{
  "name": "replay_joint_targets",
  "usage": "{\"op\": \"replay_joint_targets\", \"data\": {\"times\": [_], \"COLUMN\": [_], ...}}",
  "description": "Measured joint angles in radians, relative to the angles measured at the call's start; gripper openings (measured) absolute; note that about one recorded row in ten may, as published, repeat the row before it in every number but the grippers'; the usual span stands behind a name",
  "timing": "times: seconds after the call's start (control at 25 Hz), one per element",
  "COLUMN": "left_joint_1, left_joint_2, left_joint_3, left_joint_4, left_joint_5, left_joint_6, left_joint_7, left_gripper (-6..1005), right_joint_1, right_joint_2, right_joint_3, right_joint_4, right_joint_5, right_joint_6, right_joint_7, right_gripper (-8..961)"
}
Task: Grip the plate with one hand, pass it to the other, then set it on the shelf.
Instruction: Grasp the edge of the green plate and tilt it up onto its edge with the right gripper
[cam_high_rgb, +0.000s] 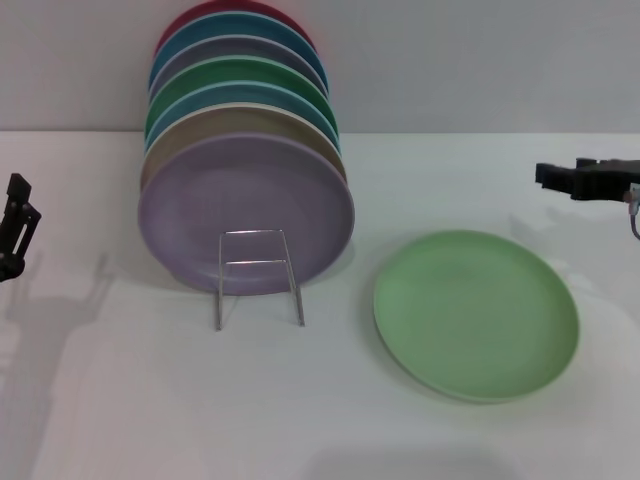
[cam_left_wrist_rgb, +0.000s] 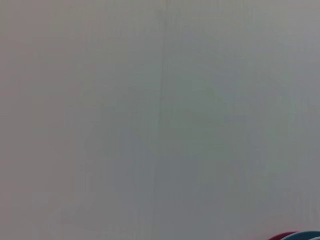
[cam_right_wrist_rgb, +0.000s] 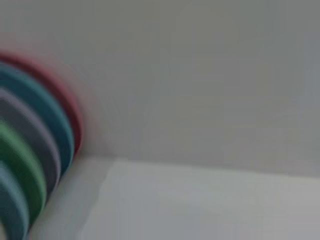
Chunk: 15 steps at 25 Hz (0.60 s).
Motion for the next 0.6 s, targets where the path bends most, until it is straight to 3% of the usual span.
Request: {"op": "replay_joint_targets", "data": {"times": [0.32,0.6], "left_joint_1": [-0.013,-0.018], "left_joint_2": [-0.003,-0.002], "left_joint_3": [-0.008,-0.021], "left_joint_4": [-0.005,-0.011], "left_joint_5": [0.000,0.000], "left_joint_6": [-0.006,-0.007], "left_joint_7": [-0.002,-0.002], "left_gripper": [829,830], "right_joint_1": [0.182,0.270], "right_joint_2": [-0.003,-0.018], "right_joint_3": [0.176,0.233], "right_joint_4": [0.024,-0.052], "right_joint_5": [-0.221,-0.316], "right_joint_6": [0.438,0.555], "right_joint_7": [0.123,0.164], "right_gripper": [563,562]}}
